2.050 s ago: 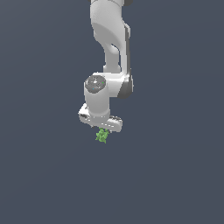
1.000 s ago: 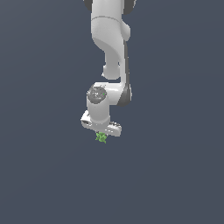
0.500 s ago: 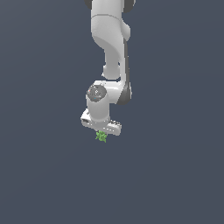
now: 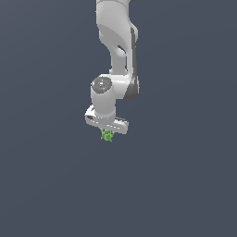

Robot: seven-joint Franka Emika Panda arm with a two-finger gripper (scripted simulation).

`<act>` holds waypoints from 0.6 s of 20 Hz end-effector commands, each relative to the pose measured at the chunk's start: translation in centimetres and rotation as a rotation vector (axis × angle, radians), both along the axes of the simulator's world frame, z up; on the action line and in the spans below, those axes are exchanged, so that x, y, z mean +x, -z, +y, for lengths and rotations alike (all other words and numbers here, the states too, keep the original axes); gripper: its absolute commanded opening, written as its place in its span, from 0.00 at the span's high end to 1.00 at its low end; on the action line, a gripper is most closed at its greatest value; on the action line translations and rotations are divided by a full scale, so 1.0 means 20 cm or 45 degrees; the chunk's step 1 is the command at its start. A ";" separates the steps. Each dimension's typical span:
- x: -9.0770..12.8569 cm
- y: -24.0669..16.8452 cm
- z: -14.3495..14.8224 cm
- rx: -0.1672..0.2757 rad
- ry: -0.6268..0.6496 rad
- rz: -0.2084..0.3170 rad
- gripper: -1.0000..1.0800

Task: Pick up the object and move it to a goal position.

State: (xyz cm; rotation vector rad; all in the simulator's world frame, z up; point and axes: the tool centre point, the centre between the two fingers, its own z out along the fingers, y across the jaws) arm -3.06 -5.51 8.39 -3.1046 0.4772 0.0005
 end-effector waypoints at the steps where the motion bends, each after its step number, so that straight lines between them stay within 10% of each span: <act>1: -0.06 -0.06 0.00 0.000 0.000 -0.001 1.00; 12: -0.35 -0.35 -0.02 0.001 0.000 -0.001 1.00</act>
